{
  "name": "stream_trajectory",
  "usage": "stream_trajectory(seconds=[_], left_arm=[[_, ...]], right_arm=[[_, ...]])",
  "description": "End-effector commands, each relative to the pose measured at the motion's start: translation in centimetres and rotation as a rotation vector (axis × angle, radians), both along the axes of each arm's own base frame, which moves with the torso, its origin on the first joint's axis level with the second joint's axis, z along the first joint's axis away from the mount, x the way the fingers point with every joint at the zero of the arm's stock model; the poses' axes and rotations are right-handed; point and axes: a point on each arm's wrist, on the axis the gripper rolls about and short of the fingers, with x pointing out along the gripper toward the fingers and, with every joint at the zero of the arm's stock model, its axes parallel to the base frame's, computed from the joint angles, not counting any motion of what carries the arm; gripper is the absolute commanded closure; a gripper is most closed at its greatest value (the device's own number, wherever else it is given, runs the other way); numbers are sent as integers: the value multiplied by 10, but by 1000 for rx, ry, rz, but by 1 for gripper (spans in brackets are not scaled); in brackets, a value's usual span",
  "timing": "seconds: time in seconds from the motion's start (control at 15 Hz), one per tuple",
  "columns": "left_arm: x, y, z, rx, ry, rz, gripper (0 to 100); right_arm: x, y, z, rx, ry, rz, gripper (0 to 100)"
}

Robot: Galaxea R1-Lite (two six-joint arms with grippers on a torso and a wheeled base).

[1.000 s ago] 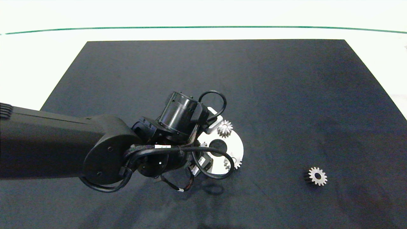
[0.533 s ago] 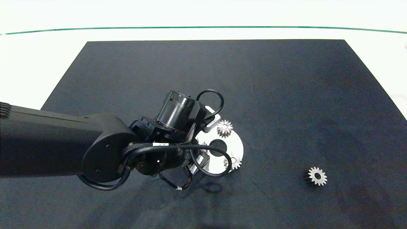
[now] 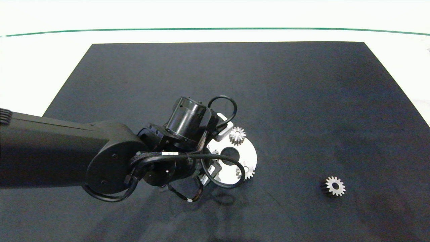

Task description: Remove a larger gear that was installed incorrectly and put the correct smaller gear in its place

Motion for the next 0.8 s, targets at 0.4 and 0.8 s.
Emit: stream_trajectory(seconds=[0.4, 0.8], left_arm=[[0, -3, -2, 3, 2, -3, 61], [-1, -2, -4, 11, 8, -4, 73]], right_arm=[[0, 0, 0, -1, -2, -1, 0], [0, 0, 0, 1, 0, -2, 0]])
